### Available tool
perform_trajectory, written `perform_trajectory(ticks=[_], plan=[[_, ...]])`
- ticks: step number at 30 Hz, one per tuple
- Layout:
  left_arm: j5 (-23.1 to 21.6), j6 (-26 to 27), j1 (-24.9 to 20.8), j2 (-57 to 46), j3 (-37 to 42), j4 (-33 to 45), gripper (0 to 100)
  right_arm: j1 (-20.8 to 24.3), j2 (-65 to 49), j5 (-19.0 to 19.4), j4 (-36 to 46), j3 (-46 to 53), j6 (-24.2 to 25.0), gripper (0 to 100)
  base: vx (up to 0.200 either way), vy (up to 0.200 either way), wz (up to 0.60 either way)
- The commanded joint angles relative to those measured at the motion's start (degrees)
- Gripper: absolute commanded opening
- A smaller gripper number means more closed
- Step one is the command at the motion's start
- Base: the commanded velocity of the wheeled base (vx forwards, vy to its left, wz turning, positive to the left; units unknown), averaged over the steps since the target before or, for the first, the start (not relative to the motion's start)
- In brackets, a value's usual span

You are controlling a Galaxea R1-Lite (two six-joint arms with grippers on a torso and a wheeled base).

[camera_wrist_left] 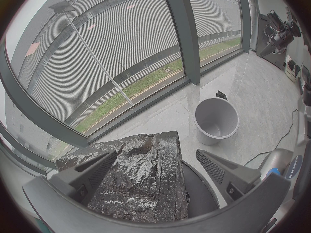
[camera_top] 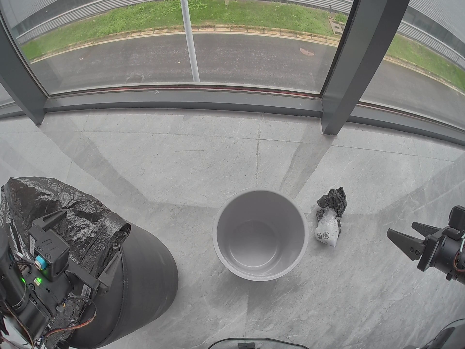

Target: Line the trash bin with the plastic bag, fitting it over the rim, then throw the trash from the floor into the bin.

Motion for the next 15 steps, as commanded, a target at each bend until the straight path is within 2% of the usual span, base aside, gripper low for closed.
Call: perform_trajectory(ticks=[1,7,15], plan=[[0.0,-0.2,0.3,1.8,0.0,-0.2,100,0.0,0.4,0.1,-0.1,0.1,0.0,100,0.0,0.0,0.0],[-0.5,-0.7,3.3,4.3,-0.9,-0.8,100,-0.2,0.2,0.0,0.0,0.1,0.0,100,0.0,0.0,0.0],[-0.6,-0.3,4.1,5.6,-1.3,-0.6,100,-0.1,0.1,0.1,-0.1,0.3,0.0,100,0.0,0.0,0.0]])
